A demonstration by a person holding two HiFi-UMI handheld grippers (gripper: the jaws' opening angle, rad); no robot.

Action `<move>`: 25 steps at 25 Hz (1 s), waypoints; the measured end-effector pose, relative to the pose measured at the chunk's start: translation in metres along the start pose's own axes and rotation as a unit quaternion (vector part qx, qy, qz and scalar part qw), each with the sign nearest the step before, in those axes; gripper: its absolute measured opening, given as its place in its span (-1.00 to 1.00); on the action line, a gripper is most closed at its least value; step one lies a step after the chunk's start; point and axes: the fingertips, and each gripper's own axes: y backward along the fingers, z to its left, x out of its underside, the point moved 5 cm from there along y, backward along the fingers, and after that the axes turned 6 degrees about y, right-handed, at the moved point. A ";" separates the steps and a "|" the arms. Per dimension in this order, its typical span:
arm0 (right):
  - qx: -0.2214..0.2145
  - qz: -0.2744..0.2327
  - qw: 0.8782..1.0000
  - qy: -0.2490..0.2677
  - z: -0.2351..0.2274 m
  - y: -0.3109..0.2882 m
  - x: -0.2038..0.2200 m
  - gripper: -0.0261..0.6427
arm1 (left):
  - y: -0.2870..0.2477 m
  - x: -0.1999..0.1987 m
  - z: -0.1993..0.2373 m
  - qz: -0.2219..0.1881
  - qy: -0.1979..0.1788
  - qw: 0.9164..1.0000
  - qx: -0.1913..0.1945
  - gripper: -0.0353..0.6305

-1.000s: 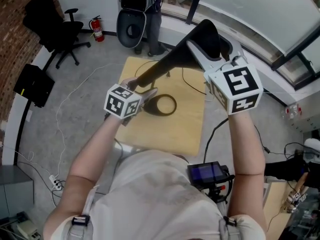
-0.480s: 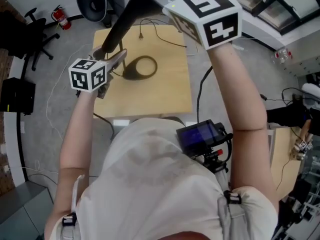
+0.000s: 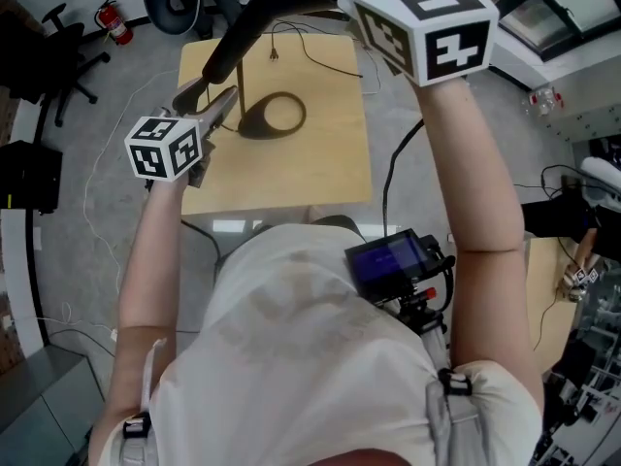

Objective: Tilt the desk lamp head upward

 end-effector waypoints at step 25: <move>-0.010 -0.168 0.976 -0.139 -0.032 0.064 0.044 -0.51 | 0.029 0.047 -0.040 -0.071 0.033 0.997 -0.024 -0.56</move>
